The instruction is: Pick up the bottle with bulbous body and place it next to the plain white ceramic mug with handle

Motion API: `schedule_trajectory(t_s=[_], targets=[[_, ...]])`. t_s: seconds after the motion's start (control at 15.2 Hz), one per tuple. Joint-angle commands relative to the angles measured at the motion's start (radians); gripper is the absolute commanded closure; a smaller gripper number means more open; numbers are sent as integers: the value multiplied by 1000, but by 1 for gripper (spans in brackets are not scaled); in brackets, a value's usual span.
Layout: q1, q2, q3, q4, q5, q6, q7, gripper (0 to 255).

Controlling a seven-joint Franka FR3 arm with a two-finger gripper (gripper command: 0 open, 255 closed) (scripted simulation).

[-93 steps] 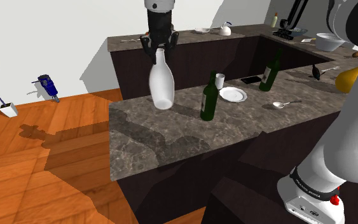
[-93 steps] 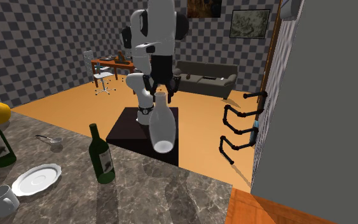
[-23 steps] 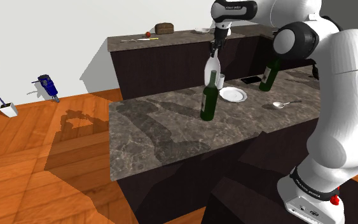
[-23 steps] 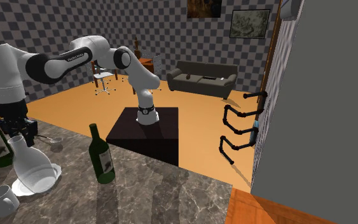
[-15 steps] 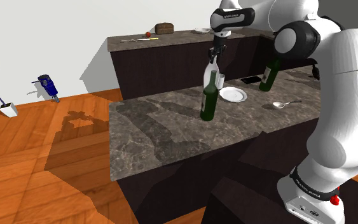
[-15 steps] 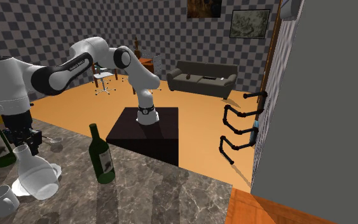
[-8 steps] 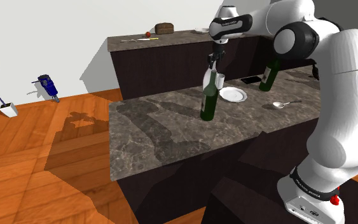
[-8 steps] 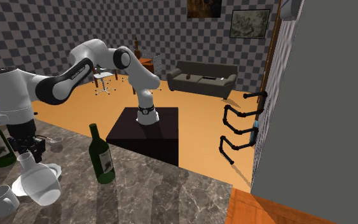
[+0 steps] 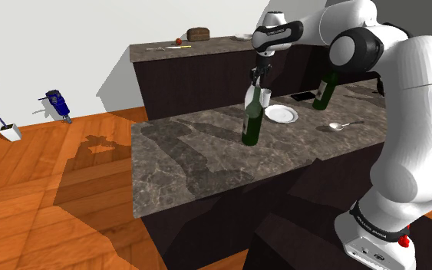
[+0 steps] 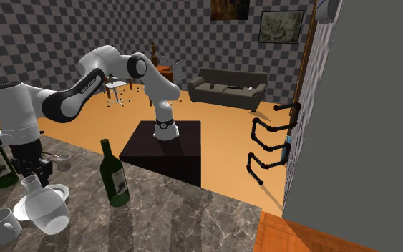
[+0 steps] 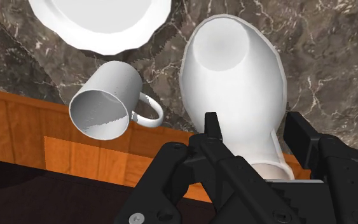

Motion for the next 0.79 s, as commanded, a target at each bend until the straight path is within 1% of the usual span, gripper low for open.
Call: schedule_trajectory(t_s=[0.0, 0.07, 0.13, 0.46, 0.73], targets=[[0, 0, 0, 0, 0, 0, 0, 255], [0, 0, 0, 0, 0, 0, 0, 255], [0, 0, 0, 0, 0, 0, 0, 0], [0, 0, 0, 0, 0, 0, 0, 0], [-2, -47, 2, 50, 3, -96, -2, 0]])
